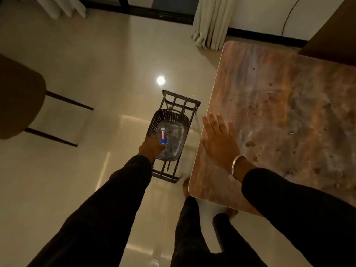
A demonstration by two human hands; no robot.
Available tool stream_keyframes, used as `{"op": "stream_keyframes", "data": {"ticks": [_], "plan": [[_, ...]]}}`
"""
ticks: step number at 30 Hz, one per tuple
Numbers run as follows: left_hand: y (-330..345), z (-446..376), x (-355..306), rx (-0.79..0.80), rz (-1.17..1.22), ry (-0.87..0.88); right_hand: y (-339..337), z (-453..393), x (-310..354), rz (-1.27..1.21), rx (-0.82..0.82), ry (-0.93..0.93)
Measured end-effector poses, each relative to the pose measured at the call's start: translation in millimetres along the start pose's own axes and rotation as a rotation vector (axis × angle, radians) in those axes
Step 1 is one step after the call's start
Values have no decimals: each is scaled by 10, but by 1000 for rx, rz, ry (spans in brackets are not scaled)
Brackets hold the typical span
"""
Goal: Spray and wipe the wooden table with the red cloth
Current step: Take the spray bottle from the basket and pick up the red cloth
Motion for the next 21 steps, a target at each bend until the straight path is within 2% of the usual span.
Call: {"op": "stream_keyframes", "data": {"ticks": [3,8,14,17,21], "plan": [[108,-217,-48,52,139,30,99,-77,-55,-10,35,34],[259,-473,-89,-107,130,2,110,-135,-215,-17,18,30],[187,-419,-138,-214,219,-11,-98,-152,-463,1,-43,66],[-30,-263,-304,-302,254,38,-238,-148,-542,-6,-81,82],[-413,-69,-681,-379,185,180,-489,-60,-565,-32,-115,101]]}}
Point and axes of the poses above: each hand's wrist, its own z-axis away from the middle knuckle, its own y-axis out of the palm, x = y × z, the point moved 3 cm from there along -z, towards the middle knuckle, and after that the axes turned 8 degrees about x, right-handed, at the moved point
